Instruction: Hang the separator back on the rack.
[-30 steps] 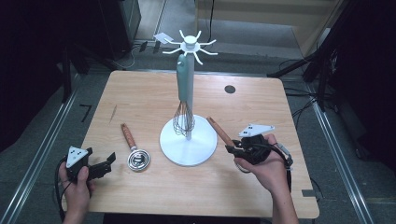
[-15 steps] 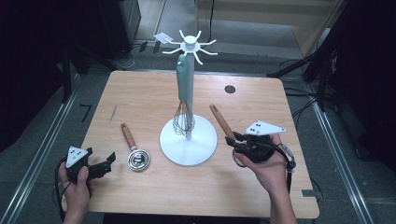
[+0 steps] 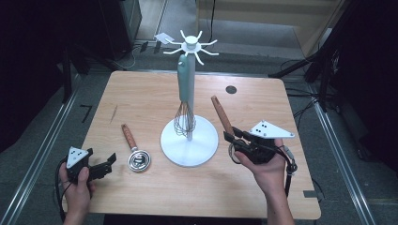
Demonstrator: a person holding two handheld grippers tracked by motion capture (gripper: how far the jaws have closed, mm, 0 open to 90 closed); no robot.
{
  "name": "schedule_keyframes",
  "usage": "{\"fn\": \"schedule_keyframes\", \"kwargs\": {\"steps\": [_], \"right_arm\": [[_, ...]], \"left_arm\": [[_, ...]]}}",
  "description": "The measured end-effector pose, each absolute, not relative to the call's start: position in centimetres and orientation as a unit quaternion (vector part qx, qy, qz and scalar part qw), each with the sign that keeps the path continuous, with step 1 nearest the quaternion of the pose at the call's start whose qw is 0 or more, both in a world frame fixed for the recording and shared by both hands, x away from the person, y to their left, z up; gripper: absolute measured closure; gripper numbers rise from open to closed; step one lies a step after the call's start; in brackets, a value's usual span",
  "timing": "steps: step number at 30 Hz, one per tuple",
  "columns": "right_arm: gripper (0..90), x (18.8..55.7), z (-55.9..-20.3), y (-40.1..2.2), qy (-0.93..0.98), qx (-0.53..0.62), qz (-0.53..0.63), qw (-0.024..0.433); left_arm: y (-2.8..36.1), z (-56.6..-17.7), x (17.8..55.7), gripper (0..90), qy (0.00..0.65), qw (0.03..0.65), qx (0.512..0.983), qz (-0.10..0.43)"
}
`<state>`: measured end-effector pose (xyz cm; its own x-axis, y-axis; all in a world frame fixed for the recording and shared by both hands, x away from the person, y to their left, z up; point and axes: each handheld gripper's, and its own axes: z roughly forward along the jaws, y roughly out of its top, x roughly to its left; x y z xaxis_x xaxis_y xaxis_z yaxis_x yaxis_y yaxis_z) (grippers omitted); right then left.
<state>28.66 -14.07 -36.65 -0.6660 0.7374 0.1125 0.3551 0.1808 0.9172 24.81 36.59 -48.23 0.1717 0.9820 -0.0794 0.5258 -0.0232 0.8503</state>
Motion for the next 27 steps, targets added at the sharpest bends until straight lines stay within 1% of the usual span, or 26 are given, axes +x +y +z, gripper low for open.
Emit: {"fn": "schedule_keyframes", "kwargs": {"steps": [14,27], "right_arm": [[70.9,27.8,-35.9,-12.9,0.72,0.362,0.555,0.207],[70.8,27.1,-35.3,-12.2,0.702,0.353,0.582,0.209]], "left_arm": [[36.6,-48.2,24.8,6.9,0.576,0.396,0.655,0.288],[36.6,-48.2,24.8,7.0,0.576,0.396,0.655,0.287]]}}
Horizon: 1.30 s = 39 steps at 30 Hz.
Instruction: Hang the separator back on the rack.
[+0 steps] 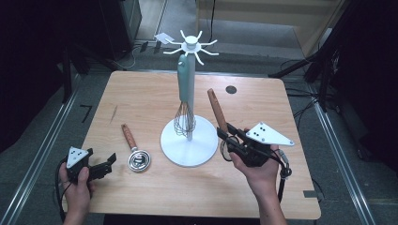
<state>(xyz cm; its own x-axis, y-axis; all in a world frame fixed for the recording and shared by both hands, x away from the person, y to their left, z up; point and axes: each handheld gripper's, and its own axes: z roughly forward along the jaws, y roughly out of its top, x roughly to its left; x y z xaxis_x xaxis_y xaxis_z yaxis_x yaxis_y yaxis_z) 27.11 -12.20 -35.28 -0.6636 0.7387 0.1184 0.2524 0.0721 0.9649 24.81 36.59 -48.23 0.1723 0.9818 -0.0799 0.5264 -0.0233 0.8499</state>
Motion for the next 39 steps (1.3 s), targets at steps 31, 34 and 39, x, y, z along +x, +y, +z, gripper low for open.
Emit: {"fn": "schedule_keyframes", "kwargs": {"steps": [31,34,39], "right_arm": [[70.8,25.8,-33.4,-11.0,0.666,0.341,0.612,0.255],[70.8,25.4,-33.0,-10.6,0.662,0.331,0.619,0.264],[70.8,25.0,-32.6,-10.3,0.648,0.329,0.628,0.277]], "left_arm": [[36.8,-48.2,24.8,7.3,0.582,0.404,0.647,0.282],[36.8,-48.2,24.8,7.4,0.581,0.404,0.648,0.282],[36.8,-48.2,24.7,7.4,0.581,0.404,0.648,0.281]]}}
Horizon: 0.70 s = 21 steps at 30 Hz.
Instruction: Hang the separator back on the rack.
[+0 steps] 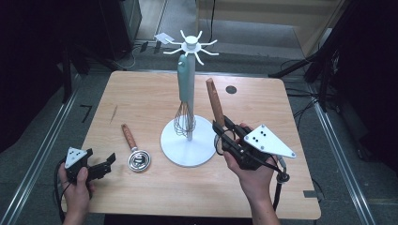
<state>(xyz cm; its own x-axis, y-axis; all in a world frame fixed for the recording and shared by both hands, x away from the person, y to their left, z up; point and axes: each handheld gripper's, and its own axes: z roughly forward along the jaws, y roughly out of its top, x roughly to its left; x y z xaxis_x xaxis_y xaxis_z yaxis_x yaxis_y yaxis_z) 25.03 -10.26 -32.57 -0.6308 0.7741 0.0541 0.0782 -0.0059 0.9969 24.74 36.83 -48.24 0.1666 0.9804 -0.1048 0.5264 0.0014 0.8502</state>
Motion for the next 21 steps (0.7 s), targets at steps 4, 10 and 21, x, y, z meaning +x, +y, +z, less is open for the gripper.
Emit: {"fn": "schedule_keyframes", "kwargs": {"steps": [4,10,21], "right_arm": [[70.8,24.8,-32.2,-9.8,0.643,0.327,0.631,0.285],[70.9,24.6,-31.5,-8.8,0.638,0.319,0.631,0.305],[70.9,24.4,-30.6,-8.5,0.618,0.326,0.642,0.317]], "left_arm": [[36.8,-48.2,24.8,7.3,0.581,0.404,0.648,0.281],[36.8,-48.2,24.8,7.3,0.582,0.404,0.648,0.28],[36.9,-48.3,24.8,7.4,0.581,0.406,0.648,0.278]]}}
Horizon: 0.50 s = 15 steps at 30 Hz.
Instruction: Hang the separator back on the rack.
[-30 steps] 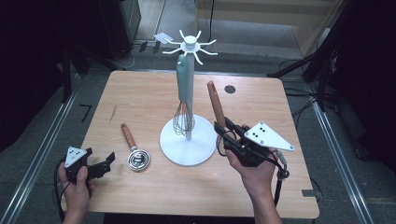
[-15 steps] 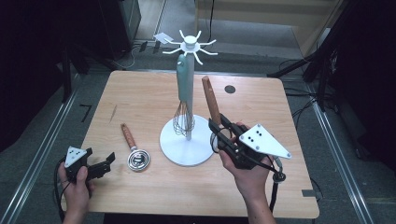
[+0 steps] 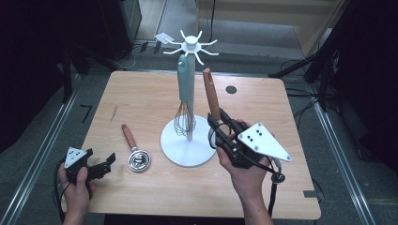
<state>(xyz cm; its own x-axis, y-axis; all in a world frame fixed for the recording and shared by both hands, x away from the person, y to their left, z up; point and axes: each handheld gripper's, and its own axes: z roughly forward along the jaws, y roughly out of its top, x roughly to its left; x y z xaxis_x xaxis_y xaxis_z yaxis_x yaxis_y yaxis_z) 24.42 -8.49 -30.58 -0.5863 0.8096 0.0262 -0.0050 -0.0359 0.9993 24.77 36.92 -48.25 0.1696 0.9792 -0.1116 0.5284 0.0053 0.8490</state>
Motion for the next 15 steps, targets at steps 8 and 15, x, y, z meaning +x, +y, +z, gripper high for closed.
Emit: {"fn": "schedule_keyframes", "kwargs": {"steps": [8,15], "right_arm": [[70.9,24.3,-29.8,-8.7,0.609,0.328,0.647,0.322],[70.9,24.3,-29.4,-8.5,0.607,0.325,0.649,0.323]], "left_arm": [[36.9,-48.3,24.8,7.4,0.582,0.405,0.648,0.278],[36.9,-48.3,24.8,7.4,0.581,0.406,0.648,0.278]]}}
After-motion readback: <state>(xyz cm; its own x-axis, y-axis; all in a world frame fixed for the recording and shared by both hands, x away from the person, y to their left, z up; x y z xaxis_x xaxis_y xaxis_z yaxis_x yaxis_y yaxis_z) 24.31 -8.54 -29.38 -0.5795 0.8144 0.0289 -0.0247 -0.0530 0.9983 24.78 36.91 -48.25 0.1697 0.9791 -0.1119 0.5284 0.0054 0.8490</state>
